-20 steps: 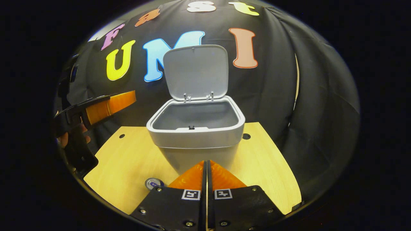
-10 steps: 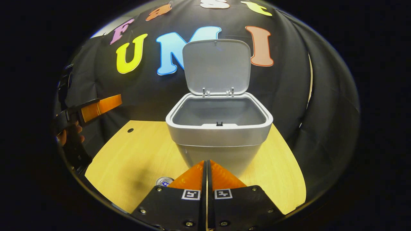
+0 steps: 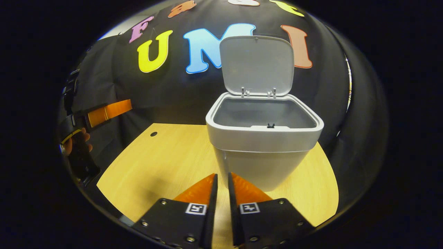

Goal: Press the lid of the desktop garbage bin to open it, pick up the crumpled paper on the desktop and throw it into the bin, then pick up the pop can on the desktop and drop it into the bin, and finally close the garbage bin lid.

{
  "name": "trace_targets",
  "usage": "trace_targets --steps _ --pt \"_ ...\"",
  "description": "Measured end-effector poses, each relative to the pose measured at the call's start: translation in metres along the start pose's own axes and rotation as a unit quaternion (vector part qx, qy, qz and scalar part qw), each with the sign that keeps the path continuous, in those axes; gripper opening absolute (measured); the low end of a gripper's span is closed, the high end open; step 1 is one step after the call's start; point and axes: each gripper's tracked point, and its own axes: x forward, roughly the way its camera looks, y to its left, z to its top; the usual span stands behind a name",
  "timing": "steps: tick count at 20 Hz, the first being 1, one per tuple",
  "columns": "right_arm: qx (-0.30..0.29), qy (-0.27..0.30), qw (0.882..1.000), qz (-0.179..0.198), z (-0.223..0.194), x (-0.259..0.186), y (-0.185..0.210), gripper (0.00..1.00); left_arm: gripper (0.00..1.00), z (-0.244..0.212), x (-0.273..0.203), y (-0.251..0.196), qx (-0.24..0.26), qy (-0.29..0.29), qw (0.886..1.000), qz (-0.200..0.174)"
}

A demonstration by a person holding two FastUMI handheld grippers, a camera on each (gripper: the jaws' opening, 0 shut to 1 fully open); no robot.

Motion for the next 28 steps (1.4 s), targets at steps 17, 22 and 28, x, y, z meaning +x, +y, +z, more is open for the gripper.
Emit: trace_targets --steps 17,22,28 --pt "-0.054 0.075 0.994 0.059 -0.053 0.035 0.057 0.99 0.95 -0.001 -0.019 0.038 -0.010 0.000 1.000 0.022" --pt "-0.064 0.104 0.991 0.058 -0.074 0.054 0.060 0.98 0.99 -0.003 -0.021 0.045 -0.010 0.002 1.000 0.026" --pt "-0.091 0.136 0.984 0.066 -0.096 0.072 0.069 0.99 0.96 -0.009 -0.021 0.052 -0.009 0.010 0.999 0.032"
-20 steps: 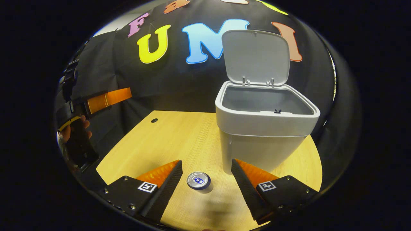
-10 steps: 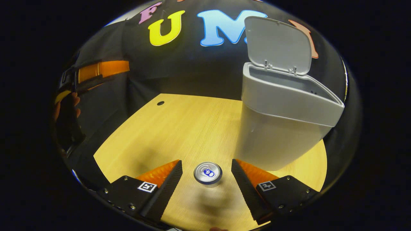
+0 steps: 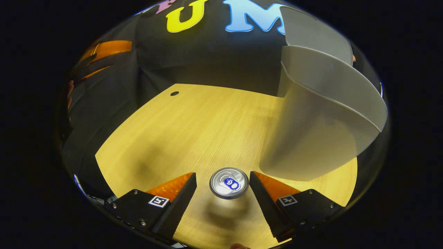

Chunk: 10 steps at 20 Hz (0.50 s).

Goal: Press the lid of the desktop garbage bin to open it, pick up the crumpled paper on the desktop and throw it into the bin, then pick up the pop can on the desktop and drop it into the bin, and finally close the garbage bin lid.

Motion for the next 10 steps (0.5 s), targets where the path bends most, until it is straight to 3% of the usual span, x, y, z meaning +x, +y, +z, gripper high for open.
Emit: trace_targets --steps 10 --pt "-0.018 0.033 0.999 -0.018 -0.015 0.033 -0.011 0.99 0.93 -0.011 0.005 0.005 0.007 0.012 1.000 0.007"
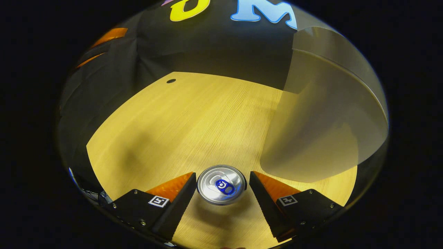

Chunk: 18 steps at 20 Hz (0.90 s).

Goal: Press the lid of the desktop garbage bin to open it, pick up the crumpled paper on the desktop and throw it into the bin, then pick up the pop can on the desktop and drop it into the bin, and finally close the garbage bin lid.

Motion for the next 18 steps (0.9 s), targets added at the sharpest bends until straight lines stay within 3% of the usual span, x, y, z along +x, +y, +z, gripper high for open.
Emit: trace_targets --steps 3,4,5,16,18 --pt "-0.011 -0.002 1.000 -0.009 0.001 0.001 -0.003 0.96 0.96 -0.001 0.000 0.000 0.000 0.002 1.000 -0.001" --pt "-0.012 -0.002 1.000 -0.012 0.001 0.001 -0.004 0.87 0.96 -0.002 0.001 0.000 0.000 0.003 1.000 -0.001" --pt "-0.014 -0.001 1.000 -0.012 0.000 0.001 -0.005 0.84 0.98 -0.002 0.002 0.001 0.000 0.003 1.000 0.000" --pt "-0.011 -0.060 0.998 -0.011 0.039 -0.036 0.000 0.84 0.99 -0.006 0.004 -0.005 -0.005 0.008 1.000 -0.007" --pt "-0.014 -0.077 0.997 -0.012 0.052 -0.045 0.001 0.84 0.96 -0.006 0.004 -0.006 -0.005 0.009 1.000 -0.008"
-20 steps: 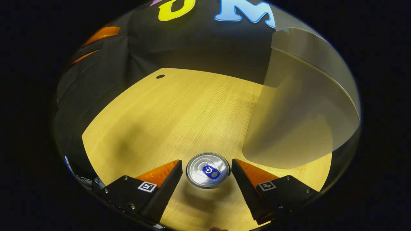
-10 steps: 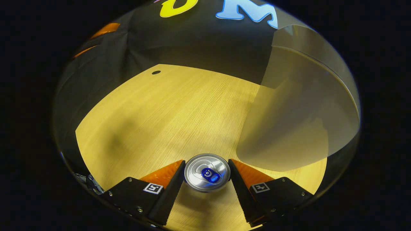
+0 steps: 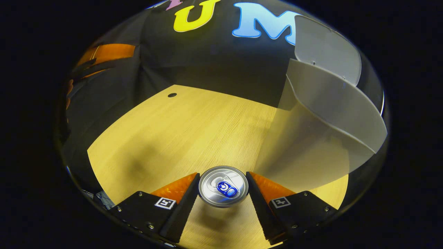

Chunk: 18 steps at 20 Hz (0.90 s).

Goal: Press the lid of the desktop garbage bin to open it, pick up the crumpled paper on the desktop and throw it into the bin, then pick up the pop can on the desktop and drop it into the bin, and finally close the garbage bin lid.

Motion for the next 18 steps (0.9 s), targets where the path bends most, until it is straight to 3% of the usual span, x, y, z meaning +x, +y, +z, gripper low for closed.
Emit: trace_targets --steps 9,18 --pt "0.005 -0.089 0.996 0.000 0.072 -0.035 0.003 0.84 0.97 -0.001 -0.002 -0.004 -0.002 0.004 1.000 -0.003" --pt "-0.001 -0.206 0.978 -0.018 0.169 -0.089 -0.018 0.84 0.99 -0.004 0.002 -0.004 -0.002 0.007 1.000 0.000"
